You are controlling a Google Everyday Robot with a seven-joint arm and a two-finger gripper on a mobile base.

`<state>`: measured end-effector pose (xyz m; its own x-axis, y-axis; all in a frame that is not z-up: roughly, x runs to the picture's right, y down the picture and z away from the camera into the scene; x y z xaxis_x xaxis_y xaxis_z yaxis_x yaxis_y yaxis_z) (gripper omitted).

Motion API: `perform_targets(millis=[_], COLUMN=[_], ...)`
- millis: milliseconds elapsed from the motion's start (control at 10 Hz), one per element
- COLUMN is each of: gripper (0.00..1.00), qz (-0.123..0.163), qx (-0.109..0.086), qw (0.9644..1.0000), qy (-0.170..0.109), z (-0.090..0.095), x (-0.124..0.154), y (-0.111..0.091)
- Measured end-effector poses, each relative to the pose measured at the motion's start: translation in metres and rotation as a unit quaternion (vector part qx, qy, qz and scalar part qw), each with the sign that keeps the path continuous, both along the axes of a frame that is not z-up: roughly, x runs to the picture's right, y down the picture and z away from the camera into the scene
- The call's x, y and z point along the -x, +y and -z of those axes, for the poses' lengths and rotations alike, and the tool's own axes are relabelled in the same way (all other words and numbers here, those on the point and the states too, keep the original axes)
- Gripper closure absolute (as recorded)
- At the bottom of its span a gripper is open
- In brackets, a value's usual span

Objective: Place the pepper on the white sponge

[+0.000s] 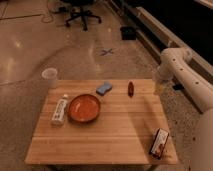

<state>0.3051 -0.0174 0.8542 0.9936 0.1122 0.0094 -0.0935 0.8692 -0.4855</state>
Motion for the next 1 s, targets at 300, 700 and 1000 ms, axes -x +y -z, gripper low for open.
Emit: perform_targets(millis=[300, 700, 1000], gripper=[0.35, 0.35, 0.35], qz=[-0.002, 0.0, -0.002], qx=[-0.003, -0.009, -0.011], qw=[1.0, 1.0, 0.9999], qy=[0.001, 0.001, 0.002], z=[-0.006, -0.015, -0.02], x=[-0.004, -0.004, -0.006], y=[-0.001, -0.005, -0.006])
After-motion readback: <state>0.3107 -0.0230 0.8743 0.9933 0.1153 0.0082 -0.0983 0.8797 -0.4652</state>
